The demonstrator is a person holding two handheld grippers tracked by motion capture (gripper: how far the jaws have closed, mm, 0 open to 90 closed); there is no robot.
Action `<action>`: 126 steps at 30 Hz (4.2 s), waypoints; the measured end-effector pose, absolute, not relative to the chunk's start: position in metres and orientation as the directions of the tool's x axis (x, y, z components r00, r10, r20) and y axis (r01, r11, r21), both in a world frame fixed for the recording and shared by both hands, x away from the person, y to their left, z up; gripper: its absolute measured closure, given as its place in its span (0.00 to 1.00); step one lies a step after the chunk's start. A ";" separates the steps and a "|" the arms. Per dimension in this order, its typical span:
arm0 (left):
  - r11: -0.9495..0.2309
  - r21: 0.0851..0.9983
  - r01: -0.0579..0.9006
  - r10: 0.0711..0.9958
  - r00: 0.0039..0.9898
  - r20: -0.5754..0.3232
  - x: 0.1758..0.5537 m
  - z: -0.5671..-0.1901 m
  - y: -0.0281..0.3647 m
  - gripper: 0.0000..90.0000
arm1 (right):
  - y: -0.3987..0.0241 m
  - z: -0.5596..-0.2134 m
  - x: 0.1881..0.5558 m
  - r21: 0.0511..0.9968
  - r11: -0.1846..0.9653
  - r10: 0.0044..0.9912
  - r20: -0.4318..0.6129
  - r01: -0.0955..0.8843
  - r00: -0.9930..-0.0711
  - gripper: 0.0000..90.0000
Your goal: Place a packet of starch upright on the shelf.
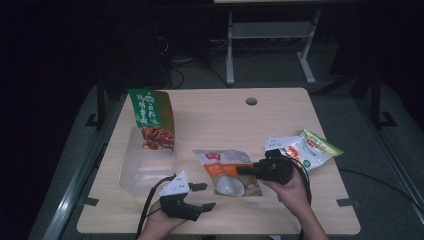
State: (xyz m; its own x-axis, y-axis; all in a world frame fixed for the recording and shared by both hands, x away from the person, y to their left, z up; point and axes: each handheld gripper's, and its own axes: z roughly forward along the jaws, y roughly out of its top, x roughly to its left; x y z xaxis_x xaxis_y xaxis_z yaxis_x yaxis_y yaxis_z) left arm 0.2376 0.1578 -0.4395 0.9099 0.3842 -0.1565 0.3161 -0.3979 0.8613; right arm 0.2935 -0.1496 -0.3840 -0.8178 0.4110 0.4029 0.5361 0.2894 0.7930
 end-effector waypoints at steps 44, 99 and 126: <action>-0.301 0.883 0.360 0.514 0.842 -0.168 0.241 -0.440 0.161 0.98 | -0.117 -0.387 0.280 0.802 0.395 0.384 0.299 0.447 -0.874 0.88; -0.393 0.878 0.275 0.414 0.905 -0.098 0.218 -0.433 0.157 0.56 | -0.135 -0.368 0.309 0.813 0.253 0.453 0.379 0.524 -0.807 1.00; -0.424 0.865 0.267 0.370 0.923 -0.104 0.204 -0.427 0.155 0.37 | -0.094 -0.329 0.343 0.830 0.243 0.413 0.379 0.502 -0.828 1.00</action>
State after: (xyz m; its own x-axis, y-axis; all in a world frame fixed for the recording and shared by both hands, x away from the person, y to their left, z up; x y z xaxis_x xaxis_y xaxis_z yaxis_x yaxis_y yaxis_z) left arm 0.2038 0.1547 -0.4269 0.9233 0.3697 -0.1040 0.2673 -0.4242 0.8652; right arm 0.3432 -0.0942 -0.3288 -0.8281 0.4126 0.3795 0.5017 0.2435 0.8301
